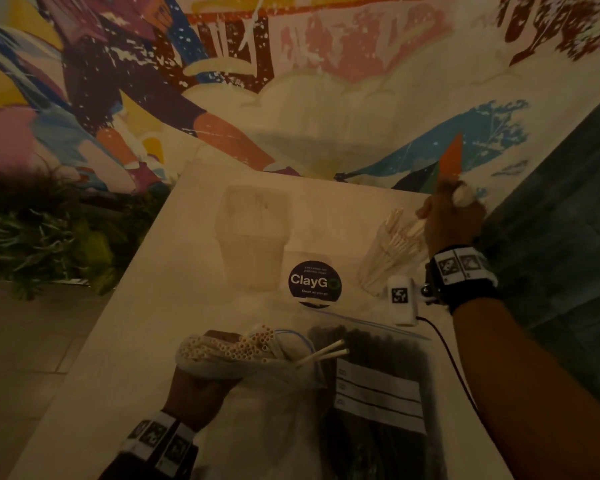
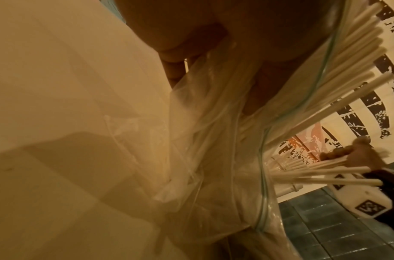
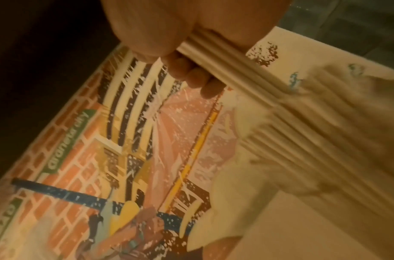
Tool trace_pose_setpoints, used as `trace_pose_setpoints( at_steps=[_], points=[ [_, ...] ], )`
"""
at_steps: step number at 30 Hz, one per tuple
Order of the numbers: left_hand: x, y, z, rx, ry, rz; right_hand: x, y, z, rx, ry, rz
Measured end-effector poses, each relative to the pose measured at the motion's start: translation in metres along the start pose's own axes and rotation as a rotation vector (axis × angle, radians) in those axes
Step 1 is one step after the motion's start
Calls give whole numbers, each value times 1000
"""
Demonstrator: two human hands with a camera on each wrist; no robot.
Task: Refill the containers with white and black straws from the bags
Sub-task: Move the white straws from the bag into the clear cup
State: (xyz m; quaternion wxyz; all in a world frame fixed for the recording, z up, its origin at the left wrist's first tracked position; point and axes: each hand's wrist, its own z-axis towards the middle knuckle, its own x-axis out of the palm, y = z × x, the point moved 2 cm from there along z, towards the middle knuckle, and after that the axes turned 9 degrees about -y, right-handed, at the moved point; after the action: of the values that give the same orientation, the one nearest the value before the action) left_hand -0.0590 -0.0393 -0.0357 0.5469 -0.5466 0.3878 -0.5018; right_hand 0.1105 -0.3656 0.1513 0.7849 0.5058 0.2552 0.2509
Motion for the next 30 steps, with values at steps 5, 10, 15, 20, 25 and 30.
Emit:
trace_pose_setpoints(
  at_steps=[5,10,15,20,25,30],
  points=[
    [-1,2,0,-7,-4,-18,0,-7,-3,-285,-83,-200],
    [2,-3,0,7,10,-31,-5,-29,15,-448,-176,-321],
    [-1,2,1,-3,12,-9,-1,-50,16,-395,-22,-534],
    [2,-2,0,8,11,-30,1,-48,9,-325,-28,-516],
    [1,-4,-1,-12,5,-74,1,-56,3,-327,-40,-519],
    [5,-6,-2,-17,16,-98,0,-50,9,-503,-142,-369]
  ],
)
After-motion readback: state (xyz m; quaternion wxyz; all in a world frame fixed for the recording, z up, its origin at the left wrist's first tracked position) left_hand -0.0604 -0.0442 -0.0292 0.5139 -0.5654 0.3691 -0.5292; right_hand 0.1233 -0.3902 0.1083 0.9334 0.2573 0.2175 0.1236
